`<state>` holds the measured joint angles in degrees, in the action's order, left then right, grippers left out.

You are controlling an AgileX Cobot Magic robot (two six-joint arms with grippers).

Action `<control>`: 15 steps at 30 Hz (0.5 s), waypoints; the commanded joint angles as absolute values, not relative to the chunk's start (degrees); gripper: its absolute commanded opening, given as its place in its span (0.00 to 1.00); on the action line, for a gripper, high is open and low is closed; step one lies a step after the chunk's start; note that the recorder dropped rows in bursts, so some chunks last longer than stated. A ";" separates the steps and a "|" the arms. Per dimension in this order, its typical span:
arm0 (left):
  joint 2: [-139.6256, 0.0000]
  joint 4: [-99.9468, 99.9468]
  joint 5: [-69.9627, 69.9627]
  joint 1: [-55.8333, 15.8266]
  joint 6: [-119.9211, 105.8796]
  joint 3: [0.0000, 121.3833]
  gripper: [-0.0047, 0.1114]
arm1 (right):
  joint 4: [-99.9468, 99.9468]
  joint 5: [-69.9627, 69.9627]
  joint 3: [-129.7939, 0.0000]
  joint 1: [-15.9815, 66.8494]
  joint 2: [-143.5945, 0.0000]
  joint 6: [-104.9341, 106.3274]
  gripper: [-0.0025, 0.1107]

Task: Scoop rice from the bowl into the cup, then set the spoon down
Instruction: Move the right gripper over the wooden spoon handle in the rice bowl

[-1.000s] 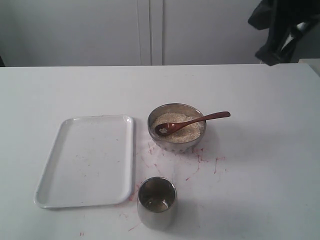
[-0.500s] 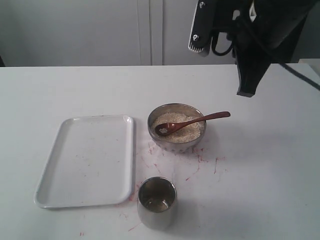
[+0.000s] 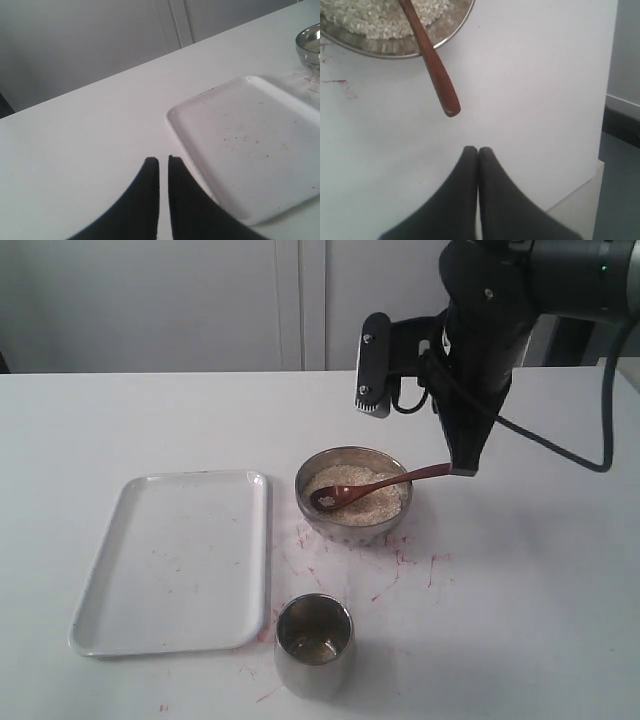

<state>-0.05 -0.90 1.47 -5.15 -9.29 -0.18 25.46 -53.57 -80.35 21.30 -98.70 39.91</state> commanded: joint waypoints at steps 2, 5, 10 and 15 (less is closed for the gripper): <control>0.00 -0.51 1.12 -5.31 -9.21 0.00 0.16 | 18.48 -53.49 -80.46 16.38 -100.25 46.66 0.02; 0.00 -0.51 1.12 -5.31 -9.21 0.00 0.16 | 9.31 -53.49 -80.46 13.00 -100.37 54.43 0.02; 0.00 -0.51 1.12 -5.31 -9.21 0.00 0.16 | -3.13 -53.48 -80.46 8.12 -100.54 67.82 0.02; 0.00 -0.51 1.12 -5.31 -9.21 0.00 0.16 | -9.25 -49.94 -80.46 5.67 -101.06 74.99 0.02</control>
<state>-0.05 -0.90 1.47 -5.15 -9.29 -0.18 -5.81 -52.50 -80.35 6.87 -100.53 70.96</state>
